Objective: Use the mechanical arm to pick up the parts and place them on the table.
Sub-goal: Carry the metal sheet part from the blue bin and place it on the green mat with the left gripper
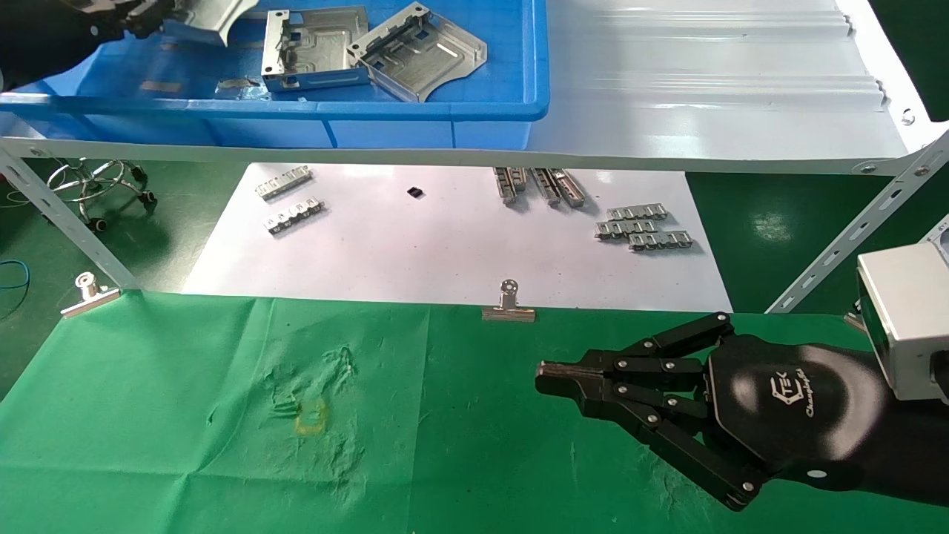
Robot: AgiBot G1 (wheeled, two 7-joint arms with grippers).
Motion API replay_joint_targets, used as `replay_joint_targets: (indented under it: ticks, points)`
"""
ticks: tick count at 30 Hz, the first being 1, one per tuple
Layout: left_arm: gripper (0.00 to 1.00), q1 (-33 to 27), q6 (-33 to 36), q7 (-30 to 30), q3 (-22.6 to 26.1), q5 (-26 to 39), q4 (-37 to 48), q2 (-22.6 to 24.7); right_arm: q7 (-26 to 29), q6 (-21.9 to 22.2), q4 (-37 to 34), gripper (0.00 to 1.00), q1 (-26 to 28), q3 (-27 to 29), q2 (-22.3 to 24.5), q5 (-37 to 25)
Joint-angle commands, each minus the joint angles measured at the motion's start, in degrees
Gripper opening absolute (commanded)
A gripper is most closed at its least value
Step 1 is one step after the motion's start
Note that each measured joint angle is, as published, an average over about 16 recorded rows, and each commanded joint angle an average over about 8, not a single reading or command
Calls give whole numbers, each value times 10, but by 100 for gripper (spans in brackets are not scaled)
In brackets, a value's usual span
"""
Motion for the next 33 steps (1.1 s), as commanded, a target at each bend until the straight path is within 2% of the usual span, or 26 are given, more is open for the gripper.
replay_joint_targets:
  ticks: [1, 9, 25, 29, 33]
  points:
    - [0, -2, 7, -2, -4, -6, -2, -1, 0, 0, 0, 0, 0, 0, 0, 0]
    - [0, -5, 109, 17, -17, -26, -22, -27, 0, 0, 0, 0, 0, 0, 0, 0]
    - [0, 18, 431, 88, -28, -55, -69, -87, 0, 0, 0, 0, 0, 0, 0, 0]
    - [0, 27, 483, 101, -25, -59, -83, -95, 0, 0, 0, 0, 0, 0, 0, 0]
    - [0, 50, 506, 110, -17, -74, -125, -106, 0, 0, 0, 0, 0, 0, 0, 0]
